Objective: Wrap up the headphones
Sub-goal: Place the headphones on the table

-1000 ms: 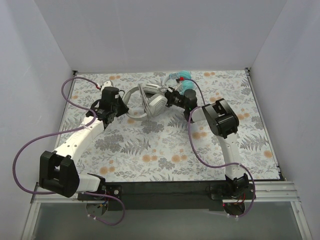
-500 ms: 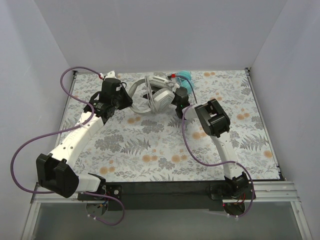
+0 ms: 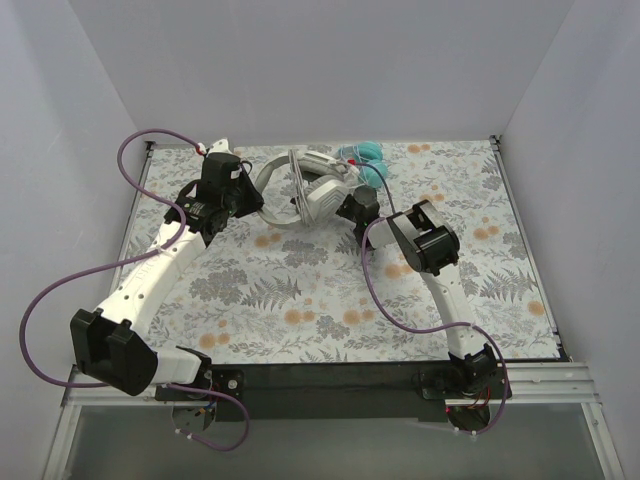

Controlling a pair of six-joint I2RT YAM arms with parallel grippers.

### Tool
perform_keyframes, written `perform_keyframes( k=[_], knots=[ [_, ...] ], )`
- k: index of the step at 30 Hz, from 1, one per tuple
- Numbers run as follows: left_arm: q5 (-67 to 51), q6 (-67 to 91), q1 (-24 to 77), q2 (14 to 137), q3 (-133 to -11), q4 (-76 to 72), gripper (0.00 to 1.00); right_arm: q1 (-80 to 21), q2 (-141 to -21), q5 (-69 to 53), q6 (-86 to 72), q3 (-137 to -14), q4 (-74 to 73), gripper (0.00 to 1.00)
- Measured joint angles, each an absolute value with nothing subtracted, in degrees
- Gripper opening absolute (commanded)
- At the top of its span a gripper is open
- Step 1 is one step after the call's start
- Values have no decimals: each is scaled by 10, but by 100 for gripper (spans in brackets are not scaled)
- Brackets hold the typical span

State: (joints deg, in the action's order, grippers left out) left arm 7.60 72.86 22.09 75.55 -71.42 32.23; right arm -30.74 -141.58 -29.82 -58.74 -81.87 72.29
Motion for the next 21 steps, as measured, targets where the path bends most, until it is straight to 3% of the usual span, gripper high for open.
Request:
perform_keyframes(
  k=[1,4,10,21],
  knots=[
    [77,729,221,755,-714,322,0,-307,-1416,-296,-591,-808,725,46],
    [80,729,221,756,-714,322,0,-307,-1416,-292,-602,-781,728,43],
    [81,729,221,757,-714,321,0,-304,-1411,-286,-612,-763,732,60],
    [78,729,221,757,-714,319,0,-300,-1408,-289,-611,-772,736,64]
  ],
)
